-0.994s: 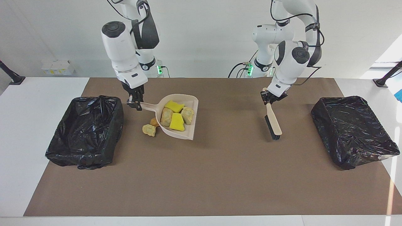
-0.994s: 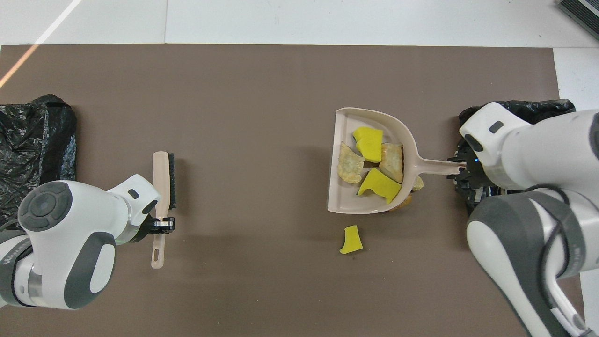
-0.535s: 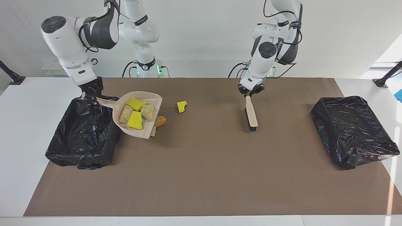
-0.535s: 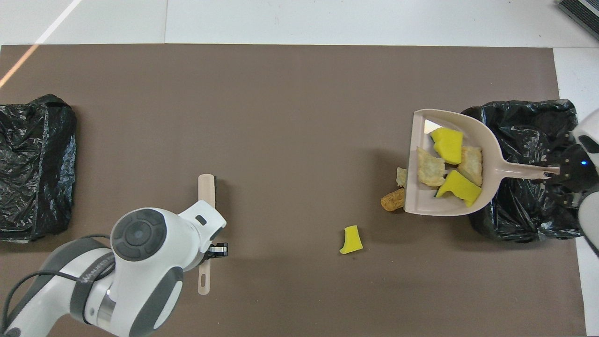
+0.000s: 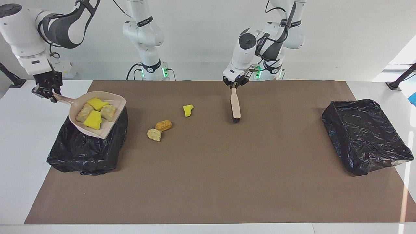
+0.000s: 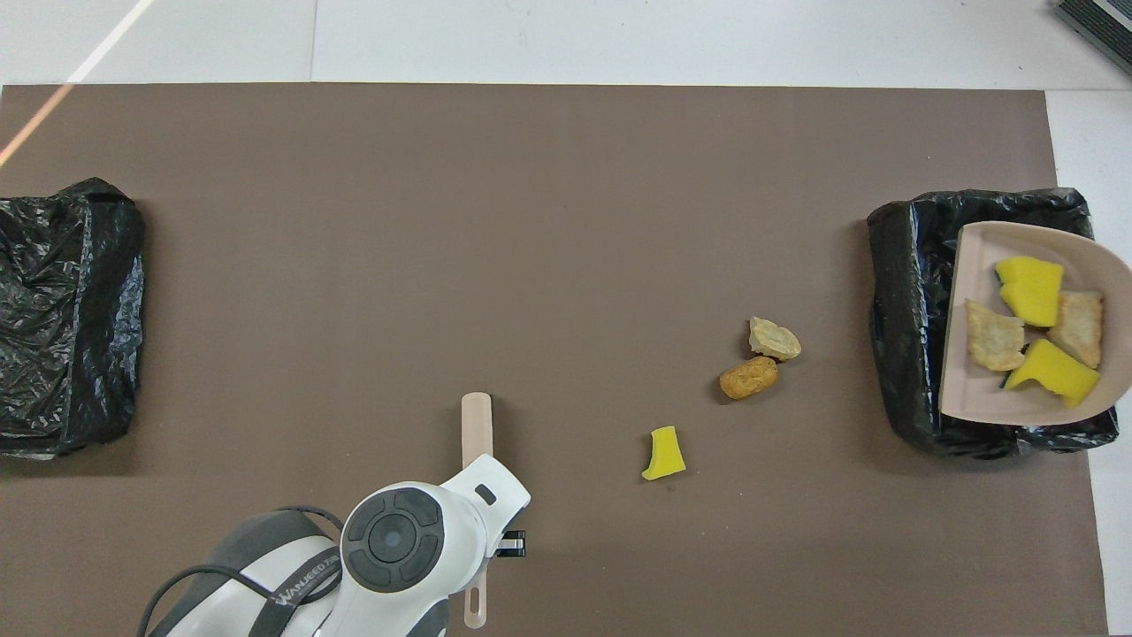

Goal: Sweep and dump trash in bin
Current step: 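Tip the dustpan into the bag while the left gripper releases the brush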

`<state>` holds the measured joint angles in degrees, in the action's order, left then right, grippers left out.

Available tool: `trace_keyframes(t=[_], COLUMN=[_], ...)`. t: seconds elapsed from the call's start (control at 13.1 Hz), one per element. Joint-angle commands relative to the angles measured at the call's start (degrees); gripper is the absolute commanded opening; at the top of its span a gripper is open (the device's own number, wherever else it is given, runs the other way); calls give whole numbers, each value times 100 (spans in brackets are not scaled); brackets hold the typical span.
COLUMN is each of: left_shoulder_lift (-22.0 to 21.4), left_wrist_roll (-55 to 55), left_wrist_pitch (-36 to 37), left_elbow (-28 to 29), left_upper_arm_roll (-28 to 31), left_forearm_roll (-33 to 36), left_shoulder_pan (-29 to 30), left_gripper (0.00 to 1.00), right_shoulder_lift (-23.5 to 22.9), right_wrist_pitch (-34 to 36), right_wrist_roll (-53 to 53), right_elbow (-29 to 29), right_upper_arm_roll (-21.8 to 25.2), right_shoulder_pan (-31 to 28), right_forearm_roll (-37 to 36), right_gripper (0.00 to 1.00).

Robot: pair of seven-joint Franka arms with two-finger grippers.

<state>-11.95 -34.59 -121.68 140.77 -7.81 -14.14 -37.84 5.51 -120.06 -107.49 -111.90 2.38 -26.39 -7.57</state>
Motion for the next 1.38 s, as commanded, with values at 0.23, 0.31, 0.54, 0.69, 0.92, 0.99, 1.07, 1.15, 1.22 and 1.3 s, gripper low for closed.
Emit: trace_keyframes(t=[0.23,0.31,0.54,0.69,0.92,0.99,1.07,1.15,1.22,1.3], left_shoulder_lift=[-123,-71,-18,70,105,105,123,132,227,298], left_wrist_roll=[-294,-311,-540,-470,-216,-6,309,626,933,1145], left_wrist_pitch=[-444,-523,-646,-612,-506,-506,-497,-419,-392,-383], left_elbow=[354,380,398,311,126,56,-23,-111,-164,-304], left_upper_arm_roll=[96,104,104,122,140,140,148,140,148,166], left_forearm_roll=[-195,-195,-186,-186,-168,-142,-98,-72,-2,103], left_shoulder_pan=[-250,-268,-373,-268,284,495,784,1083,1251,1409], left_gripper=[0,0,43,100,100,100,100,100,100,100], right_shoulder_lift=[-595,-603,-595,-560,-533,-525,-516,-472,-446,-445], right_wrist_pitch=[-158,-167,-62,-35,70,123,158,228,307,404], right_wrist_roll=[34,322,1035,1361,1371,1388,1388,1397,1432,1554], right_elbow=[599,599,537,476,423,423,397,336,318,335], right_upper_arm_roll=[-71,-80,-115,-124,-141,-141,-141,-141,-141,-141], right_shoulder_pan=[-60,-50,195,284,450,538,634,670,705,758], right_forearm_roll=[-1033,-1357,-2316,-2870,-3319,-3547,-3697,-3777,-3908,-4092], right_gripper=[0,0,0,0,0,0,0,0,0,0])
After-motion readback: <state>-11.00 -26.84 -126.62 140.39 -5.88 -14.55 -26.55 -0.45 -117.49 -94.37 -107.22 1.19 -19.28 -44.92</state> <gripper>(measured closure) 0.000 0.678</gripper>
